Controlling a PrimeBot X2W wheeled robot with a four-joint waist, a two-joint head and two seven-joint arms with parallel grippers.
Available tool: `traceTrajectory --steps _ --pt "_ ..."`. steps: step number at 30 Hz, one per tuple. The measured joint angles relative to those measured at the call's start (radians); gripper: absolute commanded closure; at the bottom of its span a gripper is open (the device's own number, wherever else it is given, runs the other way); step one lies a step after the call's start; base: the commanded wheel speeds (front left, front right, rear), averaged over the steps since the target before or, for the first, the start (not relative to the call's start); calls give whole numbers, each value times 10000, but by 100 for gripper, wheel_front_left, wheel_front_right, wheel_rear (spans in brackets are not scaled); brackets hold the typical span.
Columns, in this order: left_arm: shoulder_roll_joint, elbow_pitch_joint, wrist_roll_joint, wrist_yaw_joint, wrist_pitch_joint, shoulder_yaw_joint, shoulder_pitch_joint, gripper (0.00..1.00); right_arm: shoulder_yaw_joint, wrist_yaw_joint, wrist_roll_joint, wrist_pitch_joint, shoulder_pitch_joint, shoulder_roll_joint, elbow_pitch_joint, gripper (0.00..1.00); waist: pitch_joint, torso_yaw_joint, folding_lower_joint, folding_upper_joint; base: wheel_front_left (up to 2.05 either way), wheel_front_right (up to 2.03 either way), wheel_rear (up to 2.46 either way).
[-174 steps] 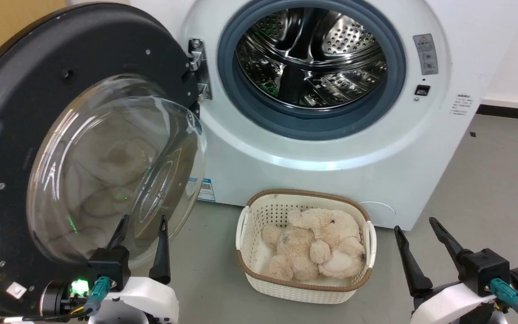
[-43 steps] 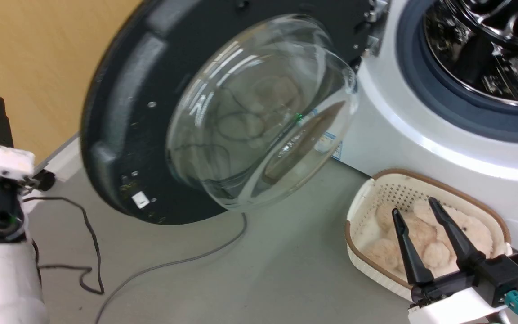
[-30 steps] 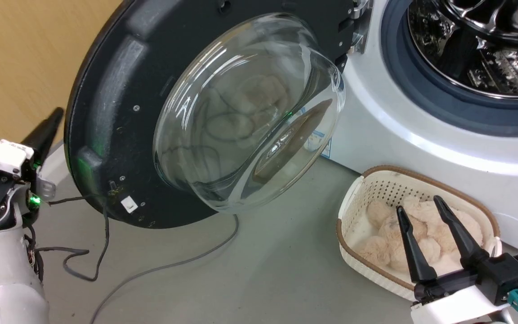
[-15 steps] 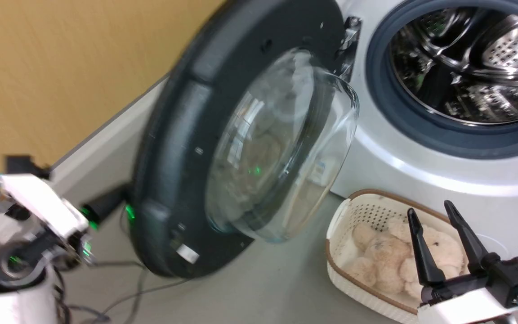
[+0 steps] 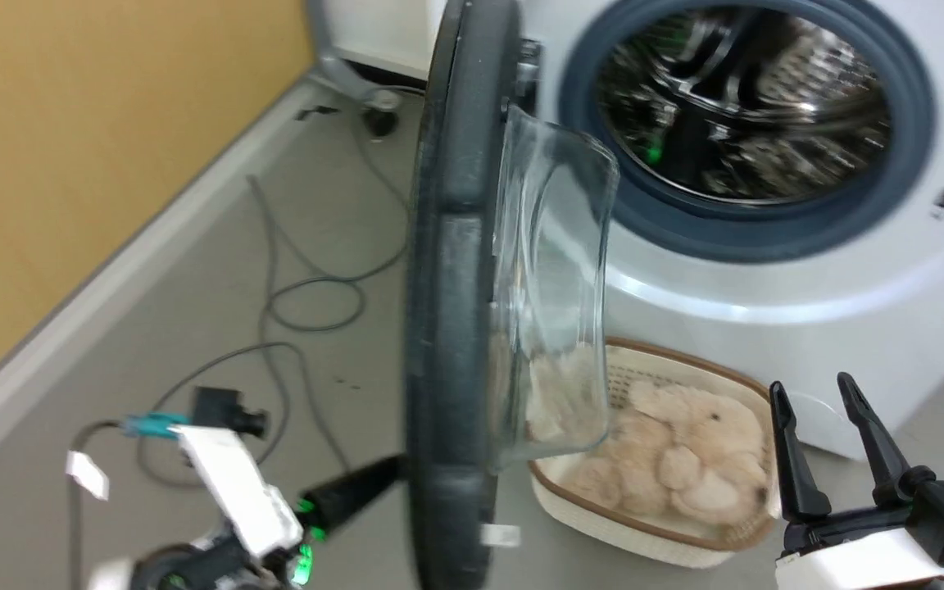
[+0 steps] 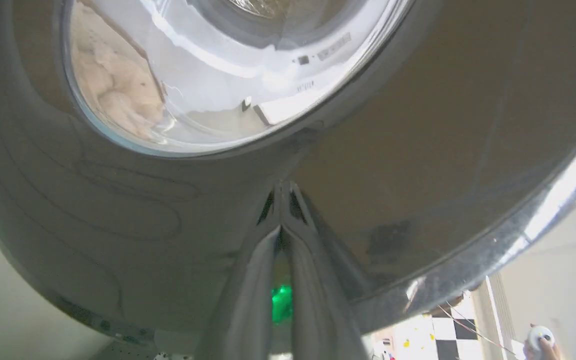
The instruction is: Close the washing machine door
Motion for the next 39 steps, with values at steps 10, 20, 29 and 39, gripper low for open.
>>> traceTrajectory --steps 10,20,29,39 --pt "-52 79 -1599 -136 -2706 -2663 149 100 92 0 -17 0 -91 31 0 0 444 -1796 0 0 0 0 0" --pt "-44 1444 -2412 -380 -6521 -4038 -1268 100 86 0 4 0 -263 44 -23 0 937 -4075 0 0 0 0 0" --pt "-84 2964 -2913 -548 -8916 -4619 -3237 100 180 0 234 0 -274 52 -6 0 1398 -5913 1 0 0 0 0" --pt "-90 4688 -3616 -667 -10533 -4838 -5448 100 445 0 543 0 -408 56 81 0 1810 -6961 1 0 0 0 0"
